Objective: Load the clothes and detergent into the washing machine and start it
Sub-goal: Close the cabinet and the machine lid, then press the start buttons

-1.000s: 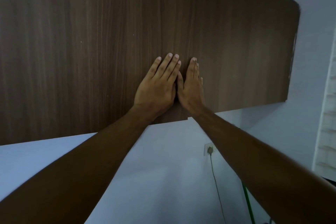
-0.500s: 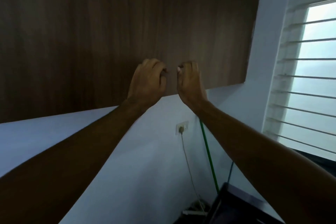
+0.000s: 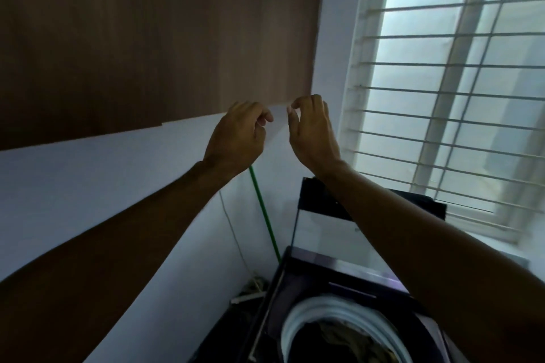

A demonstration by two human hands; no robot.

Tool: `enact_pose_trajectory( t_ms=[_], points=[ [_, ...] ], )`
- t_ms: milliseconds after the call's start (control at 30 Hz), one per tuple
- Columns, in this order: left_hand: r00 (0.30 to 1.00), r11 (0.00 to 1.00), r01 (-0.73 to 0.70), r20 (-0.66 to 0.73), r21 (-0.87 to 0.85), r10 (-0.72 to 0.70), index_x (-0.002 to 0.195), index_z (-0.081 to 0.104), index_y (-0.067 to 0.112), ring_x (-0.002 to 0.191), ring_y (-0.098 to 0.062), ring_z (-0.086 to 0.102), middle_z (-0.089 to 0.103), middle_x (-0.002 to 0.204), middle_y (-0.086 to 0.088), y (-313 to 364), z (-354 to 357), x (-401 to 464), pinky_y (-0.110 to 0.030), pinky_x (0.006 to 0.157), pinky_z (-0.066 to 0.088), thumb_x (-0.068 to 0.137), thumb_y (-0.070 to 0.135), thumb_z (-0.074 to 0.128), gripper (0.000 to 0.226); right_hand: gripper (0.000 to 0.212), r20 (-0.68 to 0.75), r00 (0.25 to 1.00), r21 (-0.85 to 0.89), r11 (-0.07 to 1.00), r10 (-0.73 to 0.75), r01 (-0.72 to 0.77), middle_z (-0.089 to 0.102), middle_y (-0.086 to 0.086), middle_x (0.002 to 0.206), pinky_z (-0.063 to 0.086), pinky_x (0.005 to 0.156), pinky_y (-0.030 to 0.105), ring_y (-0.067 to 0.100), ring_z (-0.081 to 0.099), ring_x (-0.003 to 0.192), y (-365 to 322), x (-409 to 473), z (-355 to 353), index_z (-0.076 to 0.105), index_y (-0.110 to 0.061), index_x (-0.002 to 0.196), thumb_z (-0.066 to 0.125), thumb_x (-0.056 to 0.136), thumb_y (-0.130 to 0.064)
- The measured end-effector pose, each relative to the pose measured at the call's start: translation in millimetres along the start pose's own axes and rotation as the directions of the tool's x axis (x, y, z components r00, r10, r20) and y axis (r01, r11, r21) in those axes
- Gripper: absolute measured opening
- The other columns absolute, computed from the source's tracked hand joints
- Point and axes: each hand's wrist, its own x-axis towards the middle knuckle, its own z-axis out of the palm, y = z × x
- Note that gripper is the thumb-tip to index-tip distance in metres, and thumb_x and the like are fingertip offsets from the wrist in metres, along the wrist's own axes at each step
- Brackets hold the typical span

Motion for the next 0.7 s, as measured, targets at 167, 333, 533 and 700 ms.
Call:
enact_pose_trajectory(
  t_ms=[167,333,533,700],
  points=[
    [0.994,0.995,0.025,0.112,-0.096,-0.014,0.107,0.062,0.02,0.095,-0.008,0.052,0.061,0.109,0.002,18,56,5,-0.02,0.082,0.044,0.091,0.007,0.059,0.021,0.026,0.053,0.996,-0.138,0.988,0.078,-0.07,0.055,0.011,0.113,0.044,0.082,0.027,0.02,0.053,0.101,49,-21,-36,0.059,-0.006,0.11,0.047,0.103,-0.027],
    [0.987,0.983,0.0,0.157,-0.181,0.029,0.104,0.063,0.024,0.098,-0.009,0.053,0.056,0.106,0.01,40,112,16,-0.026,0.087,0.05,0.09,0.007,0.06,0.022,0.027,0.075,0.986,-0.213,0.969,0.147,-0.128,0.055,0.012,0.117,0.049,0.087,0.034,0.023,0.053,0.106,96,-37,-71,0.059,-0.005,0.112,0.048,0.102,-0.027],
    [0.977,0.977,-0.013,0.205,-0.211,0.058,0.109,0.065,0.019,0.099,-0.008,0.051,0.06,0.114,0.002,65,174,30,-0.019,0.084,0.041,0.092,0.007,0.06,0.022,0.027,0.099,0.968,-0.278,0.941,0.229,-0.194,0.053,0.013,0.115,0.05,0.086,0.041,0.026,0.052,0.107,165,-56,-93,0.058,-0.005,0.113,0.05,0.101,-0.028],
    [0.966,0.98,0.002,0.252,-0.198,0.049,0.11,0.066,0.018,0.104,-0.013,0.053,0.06,0.117,-0.002,78,234,39,-0.023,0.088,0.044,0.092,0.008,0.06,0.021,0.027,0.154,0.945,-0.349,0.91,0.289,-0.222,0.053,0.015,0.114,0.05,0.085,0.041,0.029,0.051,0.105,230,-73,-94,0.057,-0.004,0.113,0.051,0.1,-0.027]
  ],
)
